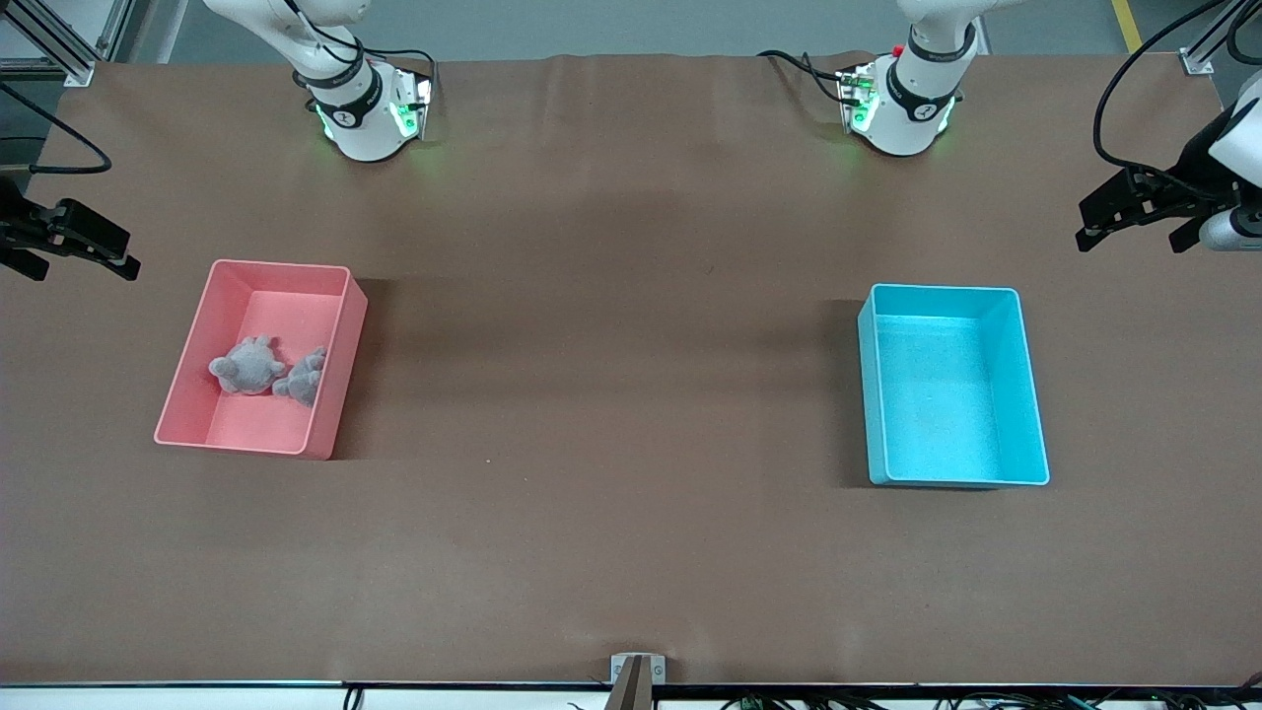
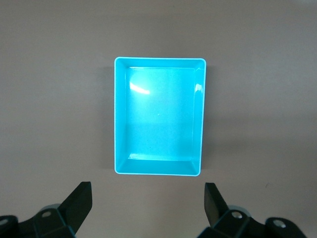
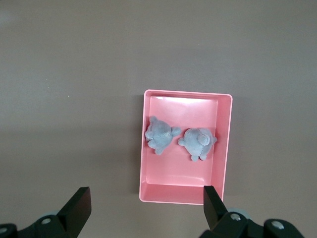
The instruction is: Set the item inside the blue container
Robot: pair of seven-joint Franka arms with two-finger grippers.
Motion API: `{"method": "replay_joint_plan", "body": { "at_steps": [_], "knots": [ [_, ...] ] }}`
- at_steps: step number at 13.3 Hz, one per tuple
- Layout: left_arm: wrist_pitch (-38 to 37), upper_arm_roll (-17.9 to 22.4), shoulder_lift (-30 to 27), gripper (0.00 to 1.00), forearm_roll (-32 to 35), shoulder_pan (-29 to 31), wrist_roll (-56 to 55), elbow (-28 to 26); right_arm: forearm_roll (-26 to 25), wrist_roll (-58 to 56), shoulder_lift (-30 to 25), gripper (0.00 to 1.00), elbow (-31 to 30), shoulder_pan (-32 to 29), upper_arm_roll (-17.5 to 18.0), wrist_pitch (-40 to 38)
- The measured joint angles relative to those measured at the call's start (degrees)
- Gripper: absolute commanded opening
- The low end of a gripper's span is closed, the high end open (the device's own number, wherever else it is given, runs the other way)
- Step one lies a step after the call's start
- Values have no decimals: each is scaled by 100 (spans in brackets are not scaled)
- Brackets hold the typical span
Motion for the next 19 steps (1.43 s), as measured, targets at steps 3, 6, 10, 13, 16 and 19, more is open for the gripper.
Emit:
{"method": "replay_joint_plan", "body": {
  "at_steps": [3, 6, 10, 13, 16, 19],
  "knots": [
    [0, 2, 2, 100, 15, 1, -5, 1, 0, 0, 0, 100, 0, 0, 0, 0],
    [0, 16, 6, 100, 16, 19, -5, 2, -1, 0, 0, 100, 0, 0, 0, -3],
    [0, 33, 10, 100, 17, 56, -5, 3, -2, -1, 0, 100, 0, 0, 2, -17],
    [0, 38, 18, 100, 17, 65, -5, 3, -2, -1, 0, 100, 0, 2, 15, -32],
    [0, 37, 55, 100, 17, 64, -5, 3, -2, -1, 5, 100, -32, 2, 21, -58],
    [0, 37, 69, 100, 17, 65, -5, 3, -19, -1, 110, 100, -130, -25, -5, -80]
  ]
}}
